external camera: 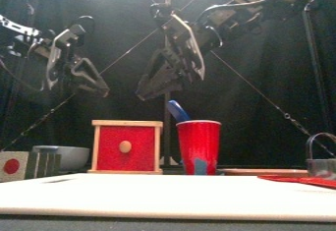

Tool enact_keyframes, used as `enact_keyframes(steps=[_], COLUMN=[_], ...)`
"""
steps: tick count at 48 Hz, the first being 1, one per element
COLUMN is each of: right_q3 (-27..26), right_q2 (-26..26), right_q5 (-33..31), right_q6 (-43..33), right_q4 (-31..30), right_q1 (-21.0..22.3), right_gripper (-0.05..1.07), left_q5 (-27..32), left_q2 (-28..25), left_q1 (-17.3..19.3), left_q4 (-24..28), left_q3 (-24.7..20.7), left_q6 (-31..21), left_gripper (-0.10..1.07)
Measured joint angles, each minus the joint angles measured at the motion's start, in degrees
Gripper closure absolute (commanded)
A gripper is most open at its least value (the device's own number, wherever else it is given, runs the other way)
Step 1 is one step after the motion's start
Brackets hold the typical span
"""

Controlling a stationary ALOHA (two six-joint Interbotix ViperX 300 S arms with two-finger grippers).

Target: Grasp drawer handle

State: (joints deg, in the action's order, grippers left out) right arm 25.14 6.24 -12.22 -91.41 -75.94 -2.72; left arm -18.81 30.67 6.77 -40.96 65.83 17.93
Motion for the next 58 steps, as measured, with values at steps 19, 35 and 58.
enact_keyframes(steps=[19, 35, 58], right_q3=[-9.2, -13.3, -17.6], right_q2=[7.5, 8.7, 14.6], right_q5=[-0.4, -0.6, 0.9], right_q6=[0.1, 0.0, 0.0], right_q4=[-4.4, -6.9, -5.0], right_q1=[1.4, 6.1, 9.6], right_gripper=[0.40, 0.58, 0.71], left_q5=[-3.0, -9.0, -9.1], left_q2=[2.8, 4.3, 3.8], left_q1=[-3.2, -10.5, -11.0], left_q4=[-5.9, -7.6, -9.8], left_q3=[3.2, 5.4, 5.6], left_q6=[-6.2, -11.3, -11.7], left_gripper=[0.39, 0.39, 0.39])
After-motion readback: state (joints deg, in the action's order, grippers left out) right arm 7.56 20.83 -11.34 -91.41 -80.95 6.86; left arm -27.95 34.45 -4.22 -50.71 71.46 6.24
